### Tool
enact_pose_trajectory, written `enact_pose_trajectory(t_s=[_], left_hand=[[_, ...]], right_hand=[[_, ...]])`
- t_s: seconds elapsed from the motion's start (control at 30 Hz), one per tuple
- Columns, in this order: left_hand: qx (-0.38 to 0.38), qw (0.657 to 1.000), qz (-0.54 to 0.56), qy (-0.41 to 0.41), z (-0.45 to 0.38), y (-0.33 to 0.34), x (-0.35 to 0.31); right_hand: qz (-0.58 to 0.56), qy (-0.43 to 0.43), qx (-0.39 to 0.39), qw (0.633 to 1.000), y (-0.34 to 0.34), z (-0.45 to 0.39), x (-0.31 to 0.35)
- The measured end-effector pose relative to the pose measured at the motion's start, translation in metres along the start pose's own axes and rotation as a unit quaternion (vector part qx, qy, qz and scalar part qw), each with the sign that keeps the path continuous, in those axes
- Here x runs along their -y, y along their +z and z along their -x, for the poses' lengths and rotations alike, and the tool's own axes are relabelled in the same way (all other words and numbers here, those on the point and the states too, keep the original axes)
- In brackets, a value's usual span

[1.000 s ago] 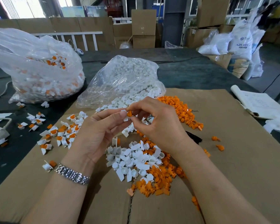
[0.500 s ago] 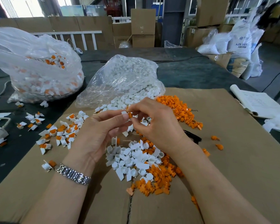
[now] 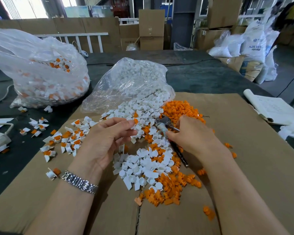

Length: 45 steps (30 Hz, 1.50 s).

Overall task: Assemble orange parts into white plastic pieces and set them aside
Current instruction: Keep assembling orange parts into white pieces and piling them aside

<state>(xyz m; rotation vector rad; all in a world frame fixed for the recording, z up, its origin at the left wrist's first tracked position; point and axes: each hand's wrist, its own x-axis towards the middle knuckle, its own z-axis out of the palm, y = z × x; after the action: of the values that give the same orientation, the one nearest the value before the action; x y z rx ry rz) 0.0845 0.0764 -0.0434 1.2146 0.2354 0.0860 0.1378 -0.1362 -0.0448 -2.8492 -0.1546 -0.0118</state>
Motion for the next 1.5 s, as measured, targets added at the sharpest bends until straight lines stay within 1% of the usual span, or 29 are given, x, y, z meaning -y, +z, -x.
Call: enact_pose_trajectory(t_s=[0.07, 0.17, 0.27, 0.37, 0.43, 0.53, 0.6, 0.77, 1.03, 1.23, 1.37, 1.5], left_hand=[[0.009, 1.000, 0.006, 0.002, 0.000, 0.001, 0.000], [0.014, 1.000, 0.011, 0.007, 0.001, 0.001, 0.000], [0.014, 1.000, 0.015, 0.010, 0.001, 0.001, 0.000], [0.019, 1.000, 0.020, 0.015, 0.002, 0.001, 0.000], [0.024, 0.999, 0.025, 0.024, 0.002, 0.002, 0.000], [0.032, 0.998, 0.037, 0.040, 0.003, 0.001, 0.000], [0.030, 0.997, 0.045, 0.049, 0.003, 0.001, 0.000], [0.012, 0.997, 0.040, 0.064, 0.003, 0.002, 0.001], [-0.008, 0.997, -0.017, 0.078, 0.002, 0.001, 0.003], [-0.024, 0.996, -0.032, 0.077, 0.003, 0.001, 0.004], [-0.030, 0.996, -0.036, 0.077, 0.004, 0.001, 0.004], [-0.040, 0.996, -0.028, 0.079, 0.002, 0.000, 0.003]], right_hand=[[0.017, -0.019, 0.022, 0.999, 0.002, 0.002, 0.003], [0.027, -0.037, 0.019, 0.999, 0.001, 0.005, 0.005], [-0.035, -0.044, 0.013, 0.998, -0.004, 0.004, 0.006], [-0.124, -0.052, 0.009, 0.991, -0.017, 0.009, 0.010], [-0.192, -0.073, 0.040, 0.978, -0.028, 0.015, 0.011], [-0.237, -0.118, 0.142, 0.954, -0.041, 0.027, 0.015], [-0.224, -0.139, 0.175, 0.949, -0.042, 0.032, 0.020], [-0.198, -0.164, 0.168, 0.952, -0.045, 0.036, 0.028], [-0.155, -0.174, 0.170, 0.957, -0.043, 0.043, 0.037], [-0.118, -0.178, 0.145, 0.966, -0.034, 0.041, 0.041], [-0.123, -0.171, 0.140, 0.967, -0.032, 0.039, 0.041], [-0.119, -0.177, 0.110, 0.971, -0.027, 0.037, 0.043]])
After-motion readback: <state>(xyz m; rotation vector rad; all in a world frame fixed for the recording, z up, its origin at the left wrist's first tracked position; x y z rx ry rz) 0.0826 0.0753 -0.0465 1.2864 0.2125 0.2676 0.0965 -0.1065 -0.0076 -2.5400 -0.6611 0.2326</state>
